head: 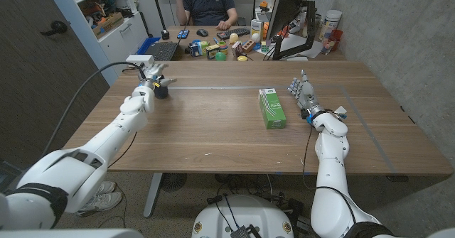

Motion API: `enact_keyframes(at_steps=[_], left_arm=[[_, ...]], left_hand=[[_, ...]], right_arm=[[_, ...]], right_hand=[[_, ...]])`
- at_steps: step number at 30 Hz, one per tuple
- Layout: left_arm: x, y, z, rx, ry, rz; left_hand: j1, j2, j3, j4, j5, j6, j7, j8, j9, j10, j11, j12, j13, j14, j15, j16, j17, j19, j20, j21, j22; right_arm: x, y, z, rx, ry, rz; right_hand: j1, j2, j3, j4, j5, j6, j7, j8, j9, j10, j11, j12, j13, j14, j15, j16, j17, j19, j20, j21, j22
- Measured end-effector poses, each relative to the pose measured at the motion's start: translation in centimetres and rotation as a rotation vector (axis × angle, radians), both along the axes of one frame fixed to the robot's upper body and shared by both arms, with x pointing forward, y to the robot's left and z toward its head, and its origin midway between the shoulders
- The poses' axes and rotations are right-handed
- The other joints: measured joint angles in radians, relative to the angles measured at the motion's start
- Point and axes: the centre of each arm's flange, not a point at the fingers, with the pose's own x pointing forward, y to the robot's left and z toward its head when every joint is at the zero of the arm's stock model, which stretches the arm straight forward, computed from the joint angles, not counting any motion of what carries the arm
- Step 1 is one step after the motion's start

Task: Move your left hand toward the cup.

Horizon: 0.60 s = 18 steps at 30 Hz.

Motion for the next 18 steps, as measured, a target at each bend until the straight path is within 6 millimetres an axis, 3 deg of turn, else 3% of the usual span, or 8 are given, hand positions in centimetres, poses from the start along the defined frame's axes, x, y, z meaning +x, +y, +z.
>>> enact_keyframes(at_steps=[18], left_arm=[[0.5,-0.12,-0.23,0.012,0.03,0.003]], left_hand=[[0.009,0.001,0.004,0.004,0.0,0.011,0.0,0.0,0.0,0.0,0.0,0.0,0.0,-0.004,-0.004,-0.005,0.003,0.0,0.0,0.0,0.0]], right_arm=[[-0.03,0.12,0.13,0.003,-0.004,-0.004]], right_hand=[[0.0,0.0,0.0,0.0,0.0,0.0,0.0,0.0,0.0,0.0,0.0,0.0,0.0,0.0,0.0,0.0,0.0,0.0,0.0,-0.004,0.0]])
